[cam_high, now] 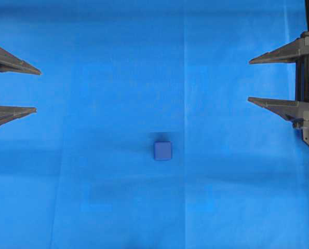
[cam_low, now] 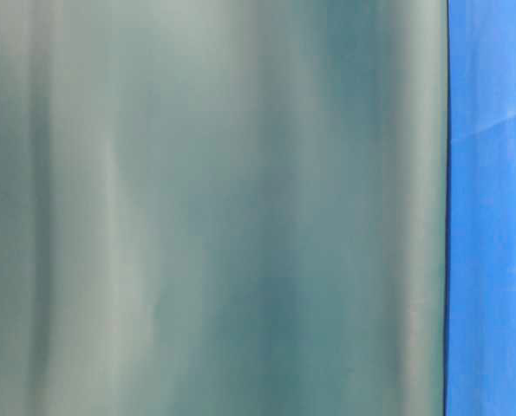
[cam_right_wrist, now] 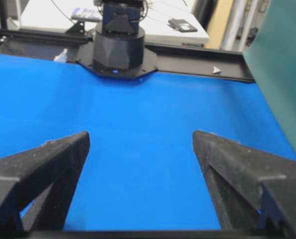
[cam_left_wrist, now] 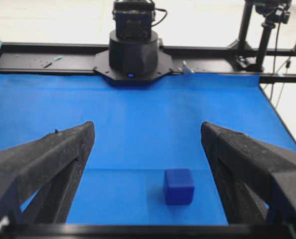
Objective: Handover the blue block to the right arm after grasping it with the left arm, then place it in the designated position.
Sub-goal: 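Open the left gripper and move it toward the blue cube, then lower the open left gripper over the blue cube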
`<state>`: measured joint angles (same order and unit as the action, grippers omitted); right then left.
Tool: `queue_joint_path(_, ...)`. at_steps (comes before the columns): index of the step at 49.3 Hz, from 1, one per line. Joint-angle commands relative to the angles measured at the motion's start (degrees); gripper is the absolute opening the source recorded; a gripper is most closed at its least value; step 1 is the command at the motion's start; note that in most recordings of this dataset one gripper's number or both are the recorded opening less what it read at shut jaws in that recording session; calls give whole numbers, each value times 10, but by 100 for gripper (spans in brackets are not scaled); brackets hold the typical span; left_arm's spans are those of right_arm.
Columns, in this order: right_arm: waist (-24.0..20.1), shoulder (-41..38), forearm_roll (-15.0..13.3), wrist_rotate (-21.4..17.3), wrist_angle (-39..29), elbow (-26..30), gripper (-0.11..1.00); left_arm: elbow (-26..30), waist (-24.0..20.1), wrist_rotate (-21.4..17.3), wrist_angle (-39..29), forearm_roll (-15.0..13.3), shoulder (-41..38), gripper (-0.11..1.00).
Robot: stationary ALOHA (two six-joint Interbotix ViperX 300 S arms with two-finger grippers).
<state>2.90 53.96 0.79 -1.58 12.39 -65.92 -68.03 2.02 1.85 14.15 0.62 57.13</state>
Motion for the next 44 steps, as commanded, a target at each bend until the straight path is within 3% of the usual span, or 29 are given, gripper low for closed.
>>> queue_joint_path(1,1,-4,2,-1,5,18,98,5,2,1,6,1,-8,92)
queue_joint_path(23,1,-18,2,-1,12,21,98,33,17,11,114,1,-146,92)
queue_joint_path(44,2,-24,2,-1,13,21,98,153,41,13,149,0,-348,92)
